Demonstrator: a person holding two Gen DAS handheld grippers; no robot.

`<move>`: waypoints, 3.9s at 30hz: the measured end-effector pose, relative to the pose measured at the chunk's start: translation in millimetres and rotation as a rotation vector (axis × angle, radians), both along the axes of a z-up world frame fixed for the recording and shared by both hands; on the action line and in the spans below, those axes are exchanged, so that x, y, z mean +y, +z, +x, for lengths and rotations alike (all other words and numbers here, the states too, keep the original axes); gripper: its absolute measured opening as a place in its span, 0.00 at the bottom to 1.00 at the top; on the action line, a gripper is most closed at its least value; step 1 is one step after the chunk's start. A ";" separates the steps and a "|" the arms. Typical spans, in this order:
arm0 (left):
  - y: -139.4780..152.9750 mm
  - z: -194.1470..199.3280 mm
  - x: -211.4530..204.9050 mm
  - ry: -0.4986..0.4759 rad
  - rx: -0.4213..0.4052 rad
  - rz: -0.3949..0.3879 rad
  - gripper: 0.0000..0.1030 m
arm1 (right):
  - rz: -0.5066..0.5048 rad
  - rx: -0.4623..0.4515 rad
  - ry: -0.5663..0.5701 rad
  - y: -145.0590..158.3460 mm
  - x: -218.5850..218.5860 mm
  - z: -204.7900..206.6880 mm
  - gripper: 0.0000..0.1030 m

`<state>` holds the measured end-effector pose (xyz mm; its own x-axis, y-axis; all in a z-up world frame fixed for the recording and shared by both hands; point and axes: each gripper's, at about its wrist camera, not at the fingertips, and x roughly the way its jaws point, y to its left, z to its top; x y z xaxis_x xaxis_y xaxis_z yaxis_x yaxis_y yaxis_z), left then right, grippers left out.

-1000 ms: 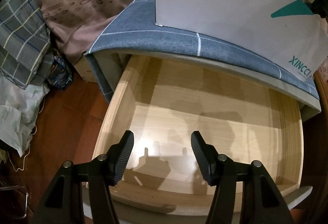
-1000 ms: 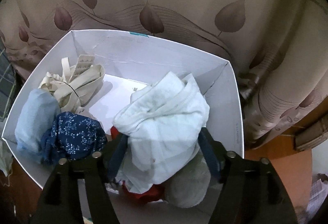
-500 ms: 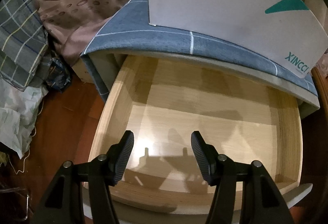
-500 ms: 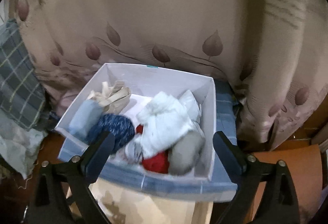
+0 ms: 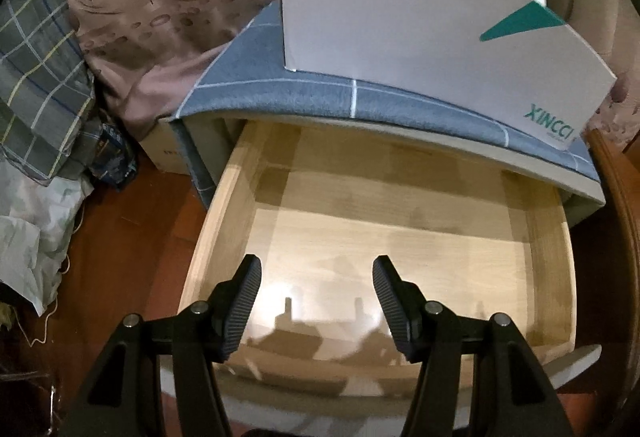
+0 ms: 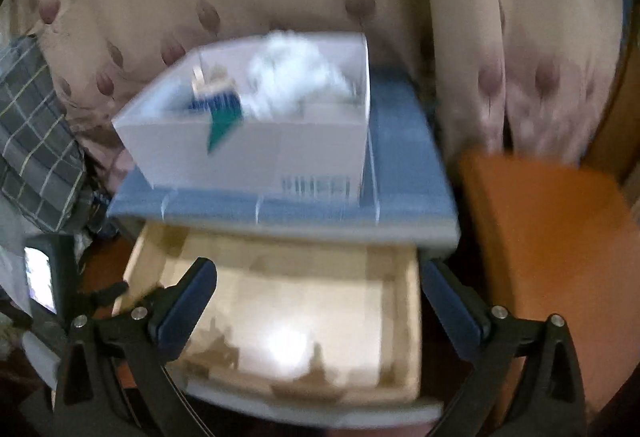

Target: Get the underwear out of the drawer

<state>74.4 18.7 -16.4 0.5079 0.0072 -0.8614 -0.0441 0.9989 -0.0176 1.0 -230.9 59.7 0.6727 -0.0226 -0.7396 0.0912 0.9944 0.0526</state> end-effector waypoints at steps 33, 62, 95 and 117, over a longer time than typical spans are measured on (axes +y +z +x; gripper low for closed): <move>10.3 -37.4 -12.3 -0.054 -0.049 0.104 0.58 | -0.018 0.139 -0.064 -97.0 26.2 -18.9 0.99; 6.6 -35.7 -7.7 -0.050 -0.029 0.080 0.58 | -0.053 0.199 -0.052 -104.8 28.3 -13.0 0.99; 4.9 -34.8 -10.1 -0.046 -0.026 0.080 0.58 | -0.054 0.205 -0.046 -105.5 28.4 -12.3 0.99; 12.2 -39.2 -7.8 -0.043 -0.061 0.069 0.58 | -0.054 0.205 -0.044 -105.8 28.5 -12.3 0.99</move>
<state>35.3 10.9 -4.1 0.5602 0.0423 -0.8273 -0.0016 0.9988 0.0499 -11.2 -202.4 -46.0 0.5056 -0.0922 -0.8578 0.1380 0.9901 -0.0250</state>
